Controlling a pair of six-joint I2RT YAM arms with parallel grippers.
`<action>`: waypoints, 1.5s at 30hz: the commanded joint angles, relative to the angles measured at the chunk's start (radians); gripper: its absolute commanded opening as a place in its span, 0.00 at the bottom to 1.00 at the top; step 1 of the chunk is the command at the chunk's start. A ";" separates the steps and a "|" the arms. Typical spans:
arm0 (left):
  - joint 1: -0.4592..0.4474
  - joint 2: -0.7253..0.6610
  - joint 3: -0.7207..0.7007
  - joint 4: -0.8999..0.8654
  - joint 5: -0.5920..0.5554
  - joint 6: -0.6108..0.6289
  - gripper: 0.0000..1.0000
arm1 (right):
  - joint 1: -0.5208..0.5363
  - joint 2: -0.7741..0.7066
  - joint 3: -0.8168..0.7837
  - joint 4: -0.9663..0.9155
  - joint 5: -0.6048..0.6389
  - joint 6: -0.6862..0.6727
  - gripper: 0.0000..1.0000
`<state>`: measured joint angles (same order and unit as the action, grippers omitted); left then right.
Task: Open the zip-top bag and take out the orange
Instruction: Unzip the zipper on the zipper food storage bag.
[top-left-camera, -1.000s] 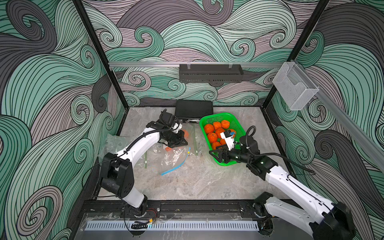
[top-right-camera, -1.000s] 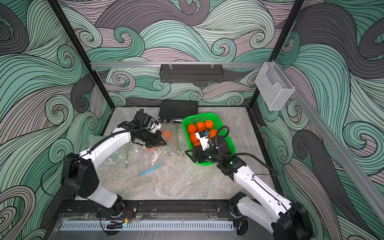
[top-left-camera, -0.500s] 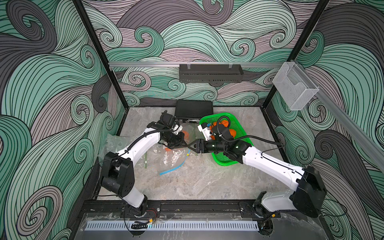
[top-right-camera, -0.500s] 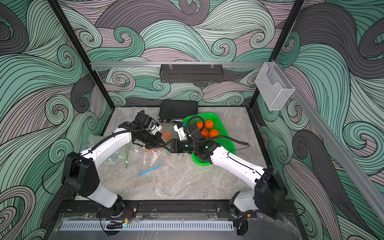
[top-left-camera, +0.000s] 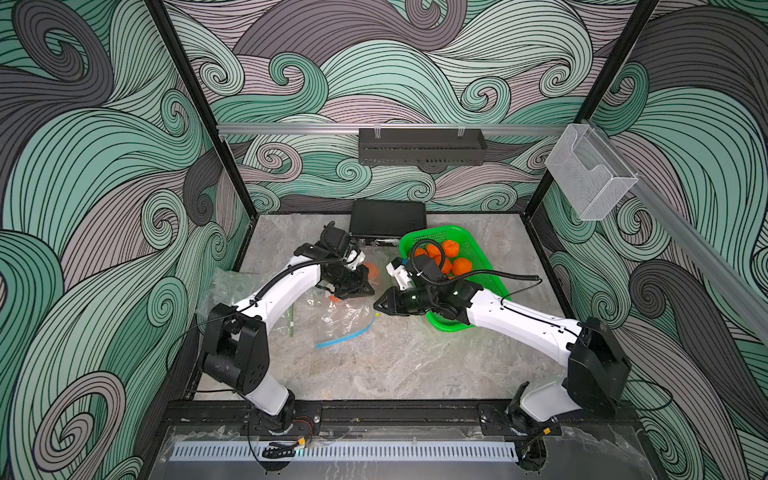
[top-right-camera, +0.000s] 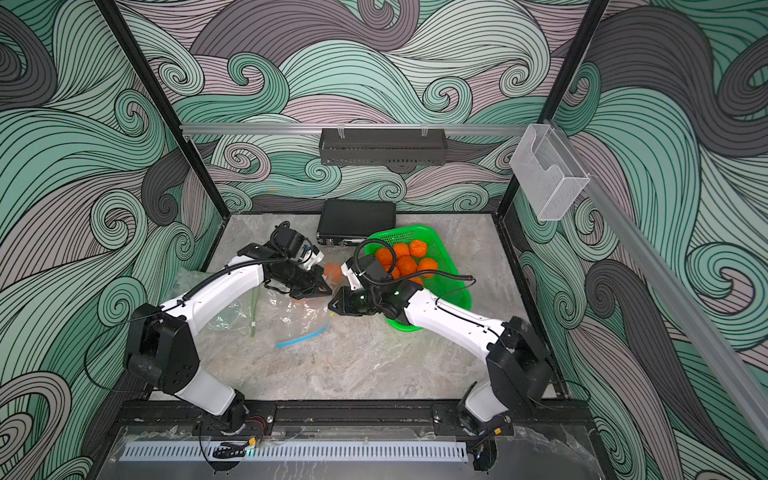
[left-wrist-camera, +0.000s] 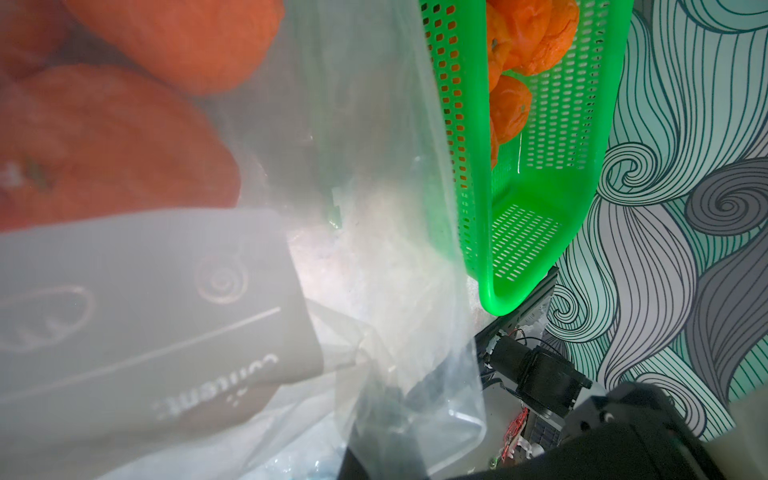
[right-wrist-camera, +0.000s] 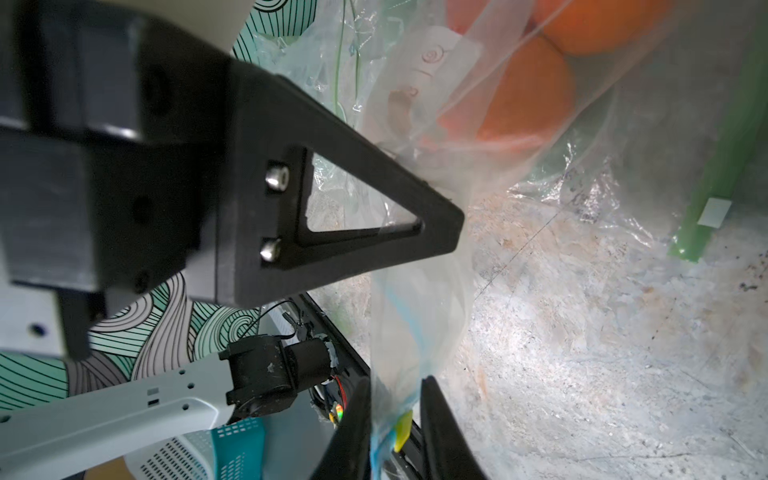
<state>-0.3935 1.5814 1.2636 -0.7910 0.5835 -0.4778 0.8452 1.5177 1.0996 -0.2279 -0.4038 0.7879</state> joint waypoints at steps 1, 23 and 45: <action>0.001 0.004 0.014 -0.024 -0.023 0.022 0.01 | 0.003 -0.010 0.023 0.006 -0.003 0.017 0.12; -0.101 -0.890 -0.459 0.438 -0.191 0.719 0.71 | -0.069 -0.032 -0.009 0.343 -0.061 0.507 0.00; -0.277 -0.656 -0.424 0.571 -0.583 1.107 0.32 | -0.072 -0.006 -0.034 0.422 -0.106 0.610 0.00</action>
<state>-0.6643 0.9119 0.8257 -0.2768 0.0555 0.5976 0.7784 1.5150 1.0790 0.1478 -0.4973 1.3701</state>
